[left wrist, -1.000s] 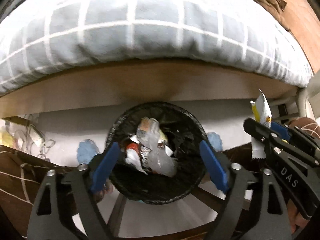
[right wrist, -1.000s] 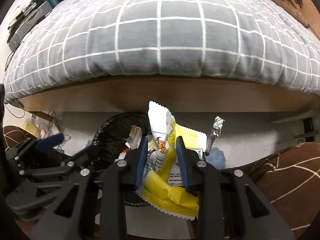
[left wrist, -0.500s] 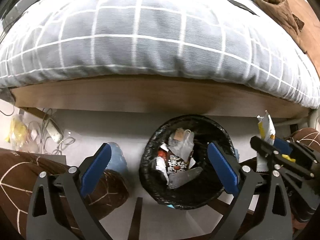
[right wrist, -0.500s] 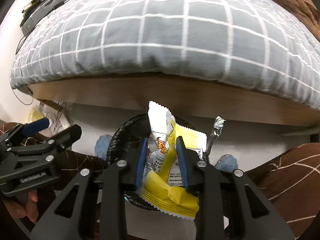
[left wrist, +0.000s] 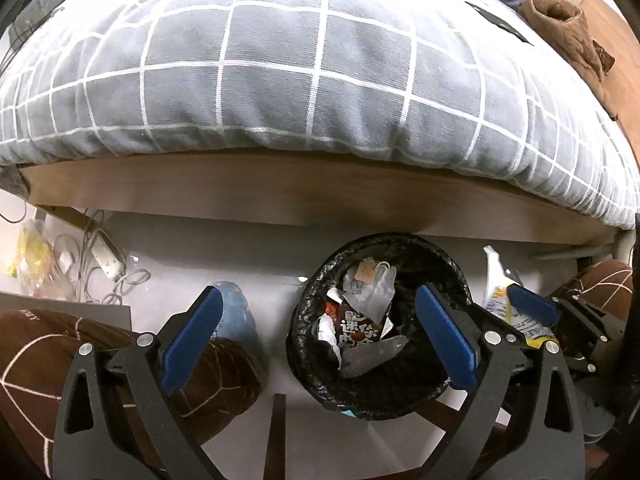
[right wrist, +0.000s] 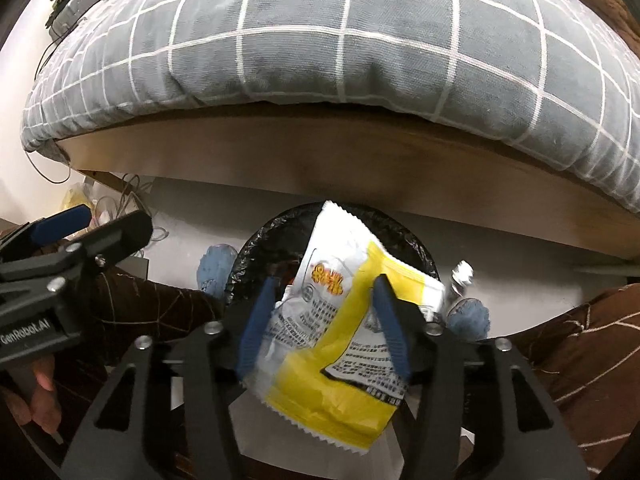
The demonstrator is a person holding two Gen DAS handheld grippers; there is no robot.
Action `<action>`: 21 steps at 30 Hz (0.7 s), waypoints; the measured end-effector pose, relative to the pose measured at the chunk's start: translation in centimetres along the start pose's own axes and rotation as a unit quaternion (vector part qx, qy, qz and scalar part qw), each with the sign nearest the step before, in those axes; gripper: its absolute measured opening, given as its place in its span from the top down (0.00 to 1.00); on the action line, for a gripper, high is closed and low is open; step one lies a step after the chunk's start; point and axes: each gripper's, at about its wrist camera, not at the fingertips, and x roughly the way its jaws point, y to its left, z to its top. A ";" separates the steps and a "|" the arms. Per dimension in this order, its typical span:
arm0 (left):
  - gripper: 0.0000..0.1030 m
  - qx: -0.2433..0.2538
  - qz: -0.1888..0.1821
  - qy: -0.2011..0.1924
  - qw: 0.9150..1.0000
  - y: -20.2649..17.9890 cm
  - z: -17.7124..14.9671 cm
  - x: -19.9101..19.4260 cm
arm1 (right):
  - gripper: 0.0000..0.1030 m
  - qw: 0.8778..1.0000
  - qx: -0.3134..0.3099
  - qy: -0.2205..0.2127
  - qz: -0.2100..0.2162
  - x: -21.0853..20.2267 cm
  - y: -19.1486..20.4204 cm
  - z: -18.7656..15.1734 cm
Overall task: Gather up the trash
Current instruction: 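Open the left tool over the bin while the right tool drops the wrapper in, then raise both tools back over the bed toward the plastic bag and black packet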
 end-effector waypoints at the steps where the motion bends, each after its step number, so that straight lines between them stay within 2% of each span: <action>1: 0.08 -0.002 0.003 0.000 1.000 0.1 0.0 0.0 | 0.48 1.000 0.002 0.001 0.001 0.0 -0.1 0.0; 12: 0.08 -0.014 0.004 -0.008 1.000 0.4 0.1 -0.3 | 0.26 1.000 0.002 -0.015 -0.015 -0.2 0.0 0.0; 21: 0.08 -0.015 0.005 -0.028 0.999 0.4 0.3 -1.6 | 0.17 0.998 0.005 -0.043 -0.038 -2.5 -0.7 0.4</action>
